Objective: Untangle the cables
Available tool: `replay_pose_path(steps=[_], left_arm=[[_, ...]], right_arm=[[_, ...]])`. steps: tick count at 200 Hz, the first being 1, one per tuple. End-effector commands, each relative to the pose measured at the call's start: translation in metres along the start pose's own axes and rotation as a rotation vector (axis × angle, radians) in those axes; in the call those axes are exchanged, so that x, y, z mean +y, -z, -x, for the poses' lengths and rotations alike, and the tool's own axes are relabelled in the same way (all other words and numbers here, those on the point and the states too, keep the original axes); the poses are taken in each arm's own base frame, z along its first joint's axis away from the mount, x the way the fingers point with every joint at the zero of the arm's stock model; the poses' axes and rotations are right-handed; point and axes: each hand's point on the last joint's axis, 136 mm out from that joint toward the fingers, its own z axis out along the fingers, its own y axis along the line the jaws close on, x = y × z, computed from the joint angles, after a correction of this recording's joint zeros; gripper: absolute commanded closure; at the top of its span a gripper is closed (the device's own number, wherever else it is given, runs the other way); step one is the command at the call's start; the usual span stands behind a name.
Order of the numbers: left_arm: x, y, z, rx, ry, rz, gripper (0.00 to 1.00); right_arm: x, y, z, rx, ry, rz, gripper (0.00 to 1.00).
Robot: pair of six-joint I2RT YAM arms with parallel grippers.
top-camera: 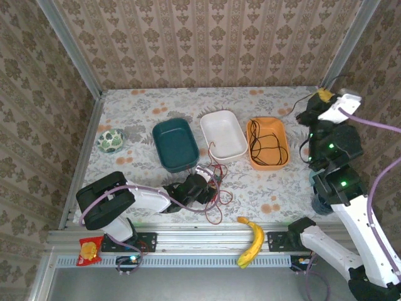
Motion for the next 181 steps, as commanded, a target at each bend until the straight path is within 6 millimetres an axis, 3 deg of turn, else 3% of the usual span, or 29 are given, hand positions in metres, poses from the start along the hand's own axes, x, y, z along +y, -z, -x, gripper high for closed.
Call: replay_pose_path(steps=[1,19,44,82,127,181], left_arm=[[0.014,-0.002,-0.06,0.198,-0.037,0.036,0.28],[0.013,-0.003,-0.061,0.2,-0.041,0.04,0.28],[0.012,-0.001,-0.06,0.193,-0.051,0.048,0.28],[0.012,0.0,-0.059,0.189,-0.056,0.053,0.28],[0.009,-0.002,-0.059,0.196,-0.063,0.045,0.27],[0.008,-0.004,-0.059,0.202,-0.07,0.041,0.27]], right_arm=[[0.003,-0.018,-0.002,0.023,0.023,0.013,1.0],[-0.001,-0.034,-0.033,0.114,0.01,0.004,1.0],[-0.002,-0.048,-0.094,0.26,0.033,-0.014,1.0],[-0.024,-0.042,-0.183,0.461,0.069,-0.129,1.0],[-0.053,-0.021,-0.223,0.532,0.161,-0.262,1.0],[-0.058,-0.009,-0.287,0.717,0.279,-0.288,1.0]])
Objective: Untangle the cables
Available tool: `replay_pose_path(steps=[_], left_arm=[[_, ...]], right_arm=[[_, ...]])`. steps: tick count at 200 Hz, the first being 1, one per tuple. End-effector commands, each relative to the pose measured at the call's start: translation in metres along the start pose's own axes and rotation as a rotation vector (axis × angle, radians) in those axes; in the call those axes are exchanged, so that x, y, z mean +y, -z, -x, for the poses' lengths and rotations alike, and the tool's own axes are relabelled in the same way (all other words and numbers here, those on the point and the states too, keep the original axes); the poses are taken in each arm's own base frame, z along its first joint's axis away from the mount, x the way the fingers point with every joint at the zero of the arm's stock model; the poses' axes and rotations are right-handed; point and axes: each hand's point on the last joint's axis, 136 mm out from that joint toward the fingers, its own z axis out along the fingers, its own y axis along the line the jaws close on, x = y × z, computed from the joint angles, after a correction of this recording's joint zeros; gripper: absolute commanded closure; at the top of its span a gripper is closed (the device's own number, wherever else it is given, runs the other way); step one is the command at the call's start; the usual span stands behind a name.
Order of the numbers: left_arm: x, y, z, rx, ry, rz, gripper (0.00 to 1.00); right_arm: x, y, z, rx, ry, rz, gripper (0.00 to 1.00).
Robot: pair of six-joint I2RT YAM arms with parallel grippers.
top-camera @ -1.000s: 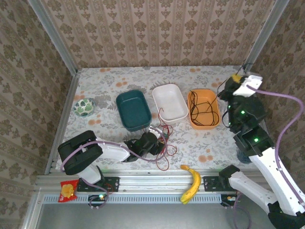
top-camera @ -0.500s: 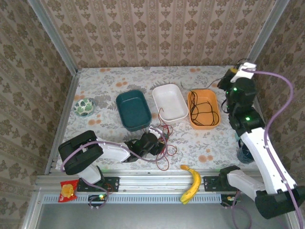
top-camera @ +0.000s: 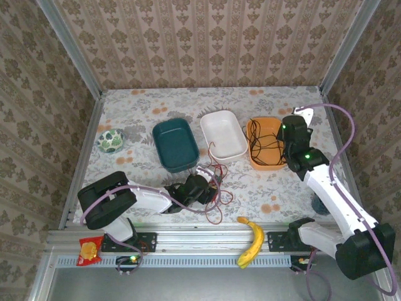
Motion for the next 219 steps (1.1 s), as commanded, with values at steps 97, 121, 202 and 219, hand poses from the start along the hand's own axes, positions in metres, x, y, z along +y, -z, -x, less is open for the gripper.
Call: replay_pose_path(steps=[97,121,202,219], left_arm=[[0.007,-0.003,-0.059,0.213,-0.075,0.024,0.27],[0.007,-0.003,-0.058,0.214,-0.078,0.025,0.27],[0.006,-0.001,-0.058,0.209,-0.087,0.034,0.27],[0.005,-0.002,-0.057,0.206,-0.09,0.033,0.27]], right_arm=[[0.068,-0.064,-0.168,0.603,0.248,0.082,1.0],[0.077,-0.071,-0.183,0.66,0.244,0.098,1.0],[0.083,-0.054,-0.089,0.384,0.076,0.193,0.51],[0.088,-0.048,-0.075,0.363,0.068,0.226,0.49]])
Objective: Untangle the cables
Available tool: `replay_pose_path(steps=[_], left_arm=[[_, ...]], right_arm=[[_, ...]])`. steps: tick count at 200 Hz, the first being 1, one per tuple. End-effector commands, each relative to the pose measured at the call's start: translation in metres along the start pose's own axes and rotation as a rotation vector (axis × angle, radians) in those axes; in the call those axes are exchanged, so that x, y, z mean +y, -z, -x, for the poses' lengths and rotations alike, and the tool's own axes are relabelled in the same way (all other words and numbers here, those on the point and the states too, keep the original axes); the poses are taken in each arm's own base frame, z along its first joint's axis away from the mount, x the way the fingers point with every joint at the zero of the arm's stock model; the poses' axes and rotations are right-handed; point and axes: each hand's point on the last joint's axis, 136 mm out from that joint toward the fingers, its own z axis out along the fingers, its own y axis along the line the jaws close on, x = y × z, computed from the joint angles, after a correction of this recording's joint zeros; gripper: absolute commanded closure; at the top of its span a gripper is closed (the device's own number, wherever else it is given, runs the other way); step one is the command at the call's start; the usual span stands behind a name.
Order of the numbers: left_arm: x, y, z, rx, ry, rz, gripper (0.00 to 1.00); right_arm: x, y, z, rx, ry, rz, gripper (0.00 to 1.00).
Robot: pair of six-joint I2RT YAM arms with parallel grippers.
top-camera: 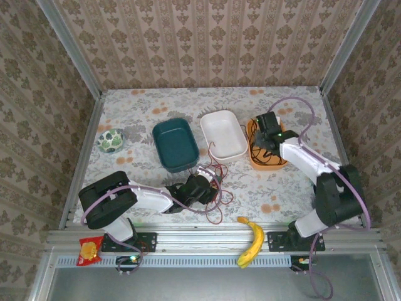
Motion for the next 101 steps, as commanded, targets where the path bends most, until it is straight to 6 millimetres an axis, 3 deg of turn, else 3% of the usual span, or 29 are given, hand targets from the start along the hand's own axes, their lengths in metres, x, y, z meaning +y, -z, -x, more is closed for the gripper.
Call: replay_pose_path(steps=[1,29,67,101], left_arm=[[0.006,-0.002,-0.057,0.198,-0.079,0.015,0.27],[0.006,-0.002,-0.058,0.2,-0.08,0.017,0.27],[0.008,-0.001,-0.059,0.202,-0.076,0.027,0.27],[0.009,-0.001,-0.06,0.206,-0.073,0.036,0.27]], right_arm=[[0.008,0.017,0.024,-0.065,-0.015,0.057,0.49],[0.04,0.022,0.032,-0.035,0.025,0.206,0.48],[0.07,0.003,0.022,0.118,0.071,0.304,0.55],[0.071,-0.026,0.006,0.23,0.063,0.285,0.7]])
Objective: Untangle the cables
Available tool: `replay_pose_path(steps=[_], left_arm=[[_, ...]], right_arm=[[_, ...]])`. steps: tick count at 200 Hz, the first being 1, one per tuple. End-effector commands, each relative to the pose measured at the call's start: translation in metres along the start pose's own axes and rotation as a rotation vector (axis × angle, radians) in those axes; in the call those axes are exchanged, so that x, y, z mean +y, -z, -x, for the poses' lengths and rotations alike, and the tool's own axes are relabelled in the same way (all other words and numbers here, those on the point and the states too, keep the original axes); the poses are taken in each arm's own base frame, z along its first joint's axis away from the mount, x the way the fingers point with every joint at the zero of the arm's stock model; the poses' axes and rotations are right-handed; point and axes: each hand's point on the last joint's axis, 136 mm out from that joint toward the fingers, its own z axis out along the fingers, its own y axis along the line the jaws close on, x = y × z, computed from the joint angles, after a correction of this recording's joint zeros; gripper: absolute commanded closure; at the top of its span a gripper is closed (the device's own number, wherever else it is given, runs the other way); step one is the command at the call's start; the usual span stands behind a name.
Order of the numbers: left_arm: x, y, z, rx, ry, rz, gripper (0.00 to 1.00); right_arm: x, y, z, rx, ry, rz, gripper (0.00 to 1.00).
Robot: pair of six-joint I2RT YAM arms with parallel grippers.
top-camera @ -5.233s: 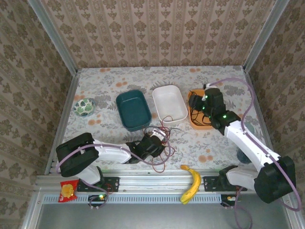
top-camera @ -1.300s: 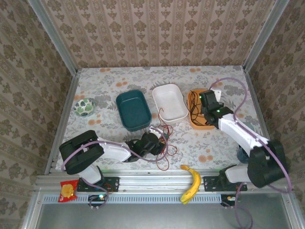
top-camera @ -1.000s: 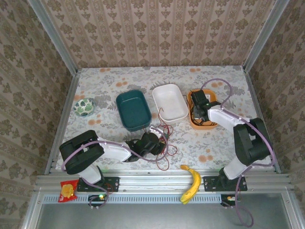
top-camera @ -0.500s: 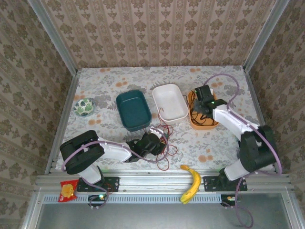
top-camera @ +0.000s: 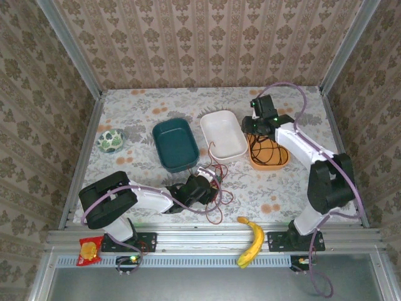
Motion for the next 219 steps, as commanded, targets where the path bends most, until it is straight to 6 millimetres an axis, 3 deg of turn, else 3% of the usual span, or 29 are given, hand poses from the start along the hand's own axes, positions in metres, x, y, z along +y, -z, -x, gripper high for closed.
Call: replay_pose_path(steps=[1,64,120,180,219], left_arm=[[0.009,-0.001,-0.06,0.205,-0.072,0.029,0.27],[0.01,-0.001,-0.062,0.217,-0.07,0.041,0.28],[0.011,-0.001,-0.062,0.219,-0.07,0.045,0.27],[0.011,-0.001,-0.063,0.226,-0.07,0.049,0.27],[0.01,-0.002,-0.063,0.23,-0.073,0.046,0.27]], right_arm=[[-0.002,-0.015,-0.023,0.138,-0.012,0.015,0.7],[-0.019,-0.038,-0.037,0.193,-0.022,-0.038,0.75],[-0.019,-0.048,-0.046,0.218,-0.032,-0.027,0.8],[-0.022,-0.043,-0.042,0.189,-0.038,-0.039,0.98],[-0.019,-0.034,-0.036,0.149,-0.062,0.002,1.0]])
